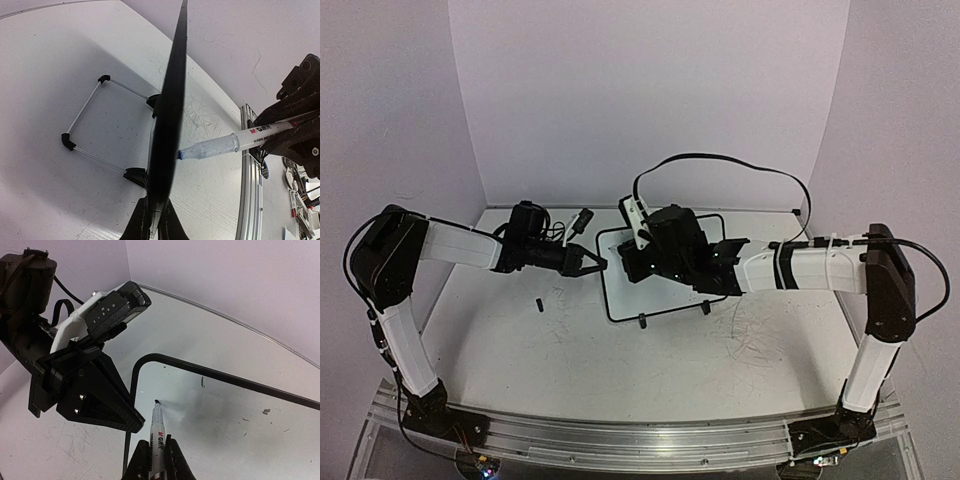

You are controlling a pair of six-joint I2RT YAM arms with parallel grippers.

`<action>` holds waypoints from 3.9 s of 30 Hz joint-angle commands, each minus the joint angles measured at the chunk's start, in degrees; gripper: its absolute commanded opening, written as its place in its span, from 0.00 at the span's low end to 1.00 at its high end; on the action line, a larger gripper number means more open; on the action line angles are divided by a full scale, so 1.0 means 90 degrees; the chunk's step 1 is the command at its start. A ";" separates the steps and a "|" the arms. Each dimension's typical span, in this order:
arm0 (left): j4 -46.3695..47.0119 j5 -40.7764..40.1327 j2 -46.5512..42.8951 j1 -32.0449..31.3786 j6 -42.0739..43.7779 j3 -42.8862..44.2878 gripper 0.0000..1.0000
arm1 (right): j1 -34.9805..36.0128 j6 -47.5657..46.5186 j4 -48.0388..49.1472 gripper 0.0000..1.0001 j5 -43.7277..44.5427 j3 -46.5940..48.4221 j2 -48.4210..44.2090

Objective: Write a sentence on the whiteboard

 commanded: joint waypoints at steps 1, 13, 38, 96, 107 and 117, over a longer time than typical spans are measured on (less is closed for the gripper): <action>-0.0195 -0.0093 -0.0270 0.0022 -0.0051 -0.0097 0.00 | 0.0000 0.0088 -0.0046 0.00 0.0156 0.0000 -0.0042; -0.0189 -0.0089 -0.0271 0.0016 -0.0059 -0.0093 0.00 | -0.0003 0.0160 -0.0068 0.00 0.0093 -0.0181 -0.0096; -0.0192 -0.0096 -0.0328 0.0021 -0.0041 -0.0115 0.00 | 0.0013 0.0414 -0.0086 0.00 0.0006 -0.0468 -0.0087; -0.0274 -0.0185 -0.0349 0.0020 0.0027 -0.0121 0.00 | -0.0005 0.0399 0.0525 0.00 -0.0311 -0.0213 -0.0052; -0.0332 -0.0196 -0.0348 0.0019 0.0051 -0.0108 0.00 | -0.0023 0.0524 0.0372 0.00 0.0085 -0.0299 -0.0090; -0.0449 -0.0240 -0.0358 0.0022 0.0113 -0.0057 0.00 | -0.0095 0.0691 0.0324 0.00 0.0428 -0.0527 -0.0302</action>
